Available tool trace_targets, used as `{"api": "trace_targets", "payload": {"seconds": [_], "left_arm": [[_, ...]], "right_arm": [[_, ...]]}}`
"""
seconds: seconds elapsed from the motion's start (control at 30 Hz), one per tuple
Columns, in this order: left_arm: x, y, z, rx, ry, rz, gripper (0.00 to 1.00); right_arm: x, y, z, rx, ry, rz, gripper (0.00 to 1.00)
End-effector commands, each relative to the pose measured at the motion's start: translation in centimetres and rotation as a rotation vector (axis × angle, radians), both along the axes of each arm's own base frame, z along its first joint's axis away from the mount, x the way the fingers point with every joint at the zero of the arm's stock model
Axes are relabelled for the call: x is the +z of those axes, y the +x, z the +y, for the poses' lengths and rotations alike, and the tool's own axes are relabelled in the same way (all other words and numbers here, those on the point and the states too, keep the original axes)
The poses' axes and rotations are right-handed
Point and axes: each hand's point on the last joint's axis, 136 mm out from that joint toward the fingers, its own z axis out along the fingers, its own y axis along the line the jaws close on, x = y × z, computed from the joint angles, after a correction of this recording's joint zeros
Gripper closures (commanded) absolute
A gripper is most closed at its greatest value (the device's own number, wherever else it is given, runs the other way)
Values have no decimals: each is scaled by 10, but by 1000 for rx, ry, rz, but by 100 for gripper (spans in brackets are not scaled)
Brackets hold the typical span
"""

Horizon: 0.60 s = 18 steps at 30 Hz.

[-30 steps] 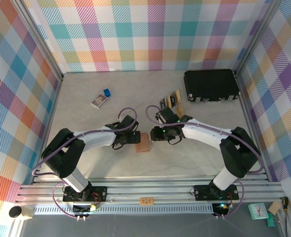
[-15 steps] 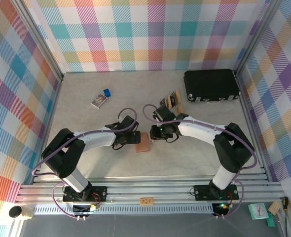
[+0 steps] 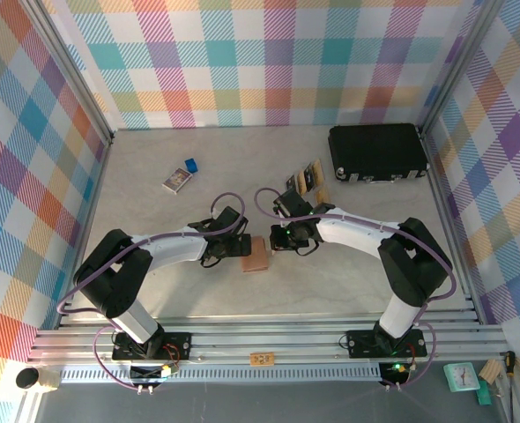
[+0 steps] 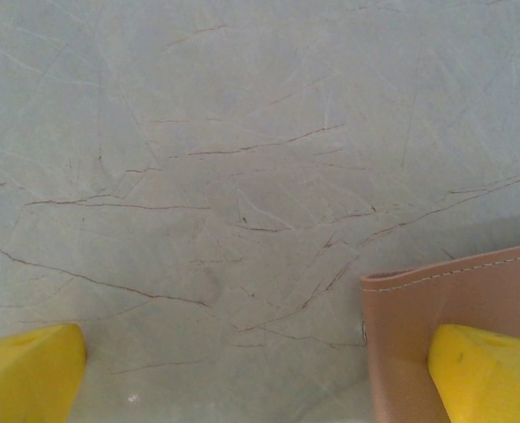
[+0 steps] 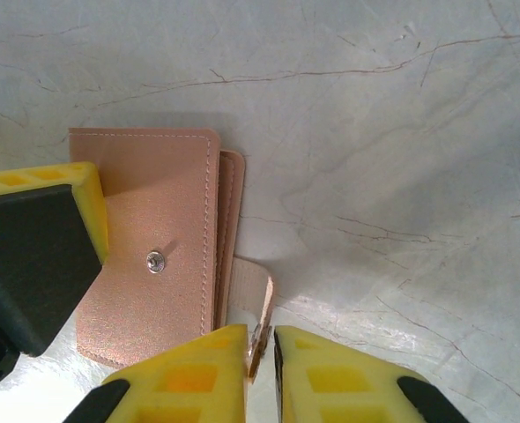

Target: Put the credit cards into the card holder

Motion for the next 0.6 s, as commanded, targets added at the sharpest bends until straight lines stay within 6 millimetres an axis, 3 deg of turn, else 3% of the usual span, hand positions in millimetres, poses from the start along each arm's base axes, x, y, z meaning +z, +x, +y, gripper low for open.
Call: {"api": "trace_targets", "payload": {"seconds": [0.0, 0.2, 0.4, 0.57], "left_arm": [[-30, -23, 24, 7, 116, 89, 1], [-30, -23, 25, 9, 117, 88, 1], [-29, -23, 24, 8, 111, 86, 1], [-31, -24, 24, 7, 110, 86, 1]], "right_arm": [[-9, -4, -3, 16, -14, 19, 86], [-7, -6, 1, 16, 19, 30, 100], [13, -6, 21, 27, 140, 39, 100], [16, -4, 41, 27, 220, 77, 100]]}}
